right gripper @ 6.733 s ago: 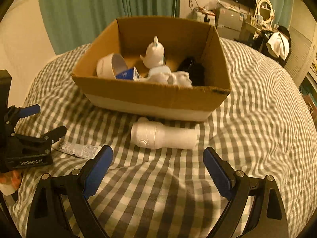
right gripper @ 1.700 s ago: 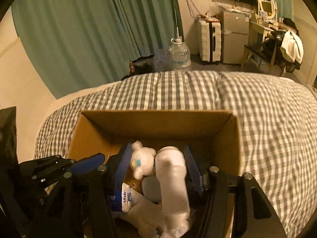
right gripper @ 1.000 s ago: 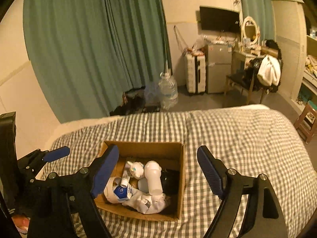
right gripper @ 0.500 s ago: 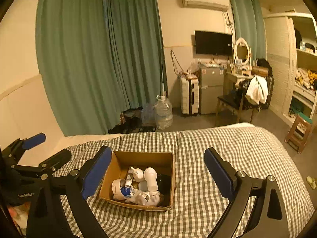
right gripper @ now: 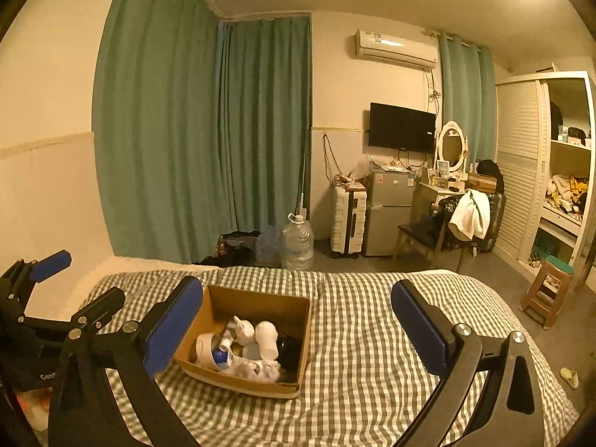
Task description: Organize objects
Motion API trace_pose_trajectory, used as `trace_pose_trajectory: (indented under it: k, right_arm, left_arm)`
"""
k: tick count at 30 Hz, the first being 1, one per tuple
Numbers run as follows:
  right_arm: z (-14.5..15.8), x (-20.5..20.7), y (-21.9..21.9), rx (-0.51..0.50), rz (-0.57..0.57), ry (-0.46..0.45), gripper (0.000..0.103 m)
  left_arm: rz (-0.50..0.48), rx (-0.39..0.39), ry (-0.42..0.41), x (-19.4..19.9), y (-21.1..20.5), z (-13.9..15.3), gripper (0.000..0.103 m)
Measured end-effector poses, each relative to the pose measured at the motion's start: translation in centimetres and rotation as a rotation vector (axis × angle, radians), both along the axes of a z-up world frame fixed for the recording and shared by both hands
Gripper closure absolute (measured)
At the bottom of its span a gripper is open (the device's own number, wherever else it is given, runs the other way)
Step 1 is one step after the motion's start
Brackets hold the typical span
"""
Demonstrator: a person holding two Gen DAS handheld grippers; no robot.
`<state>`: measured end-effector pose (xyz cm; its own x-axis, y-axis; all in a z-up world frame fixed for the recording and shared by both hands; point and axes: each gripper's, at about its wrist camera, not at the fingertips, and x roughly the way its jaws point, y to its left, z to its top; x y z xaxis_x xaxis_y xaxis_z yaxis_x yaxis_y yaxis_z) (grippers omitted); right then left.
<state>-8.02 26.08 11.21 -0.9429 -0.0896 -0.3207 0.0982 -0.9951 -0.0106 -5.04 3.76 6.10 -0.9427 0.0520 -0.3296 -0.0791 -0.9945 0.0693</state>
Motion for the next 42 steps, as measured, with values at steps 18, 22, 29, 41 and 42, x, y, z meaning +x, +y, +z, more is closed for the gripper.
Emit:
trace_pose_trajectory:
  k: [18, 22, 29, 41, 42]
  right_arm:
    - [-11.0, -2.3, 1.2, 0.010, -0.049, -0.032, 0.001]
    - [-12.6, -2.9, 1.2, -0.003, -0.057, -0.042, 0.001]
    - [-14.2, -3.0, 1.1, -0.019, -0.064, -0.043, 0.001]
    - [-15.8, -3.3, 0.5, -0.015, -0.041, -0.061, 0.001]
    - [-15.9, -3.3, 0.5, -0.015, -0.042, -0.061, 0.001]
  left_arm:
    - [0.082, -0.003, -0.010, -1.1, -0.1, -7.2, 0.000]
    - [0.085, -0.030, -0.015, -1.0, 0.4, -8.6, 0.000]
    - [0.134, -0.016, -0.055, -1.1, 0.3, -11.4, 0.000]
    - [0.149, -0.005, -0.005, 0.0, 0.2, -11.9, 0.000]
    - [0.147, -0.007, -0.005, 0.0, 0.2, -11.9, 0.000]
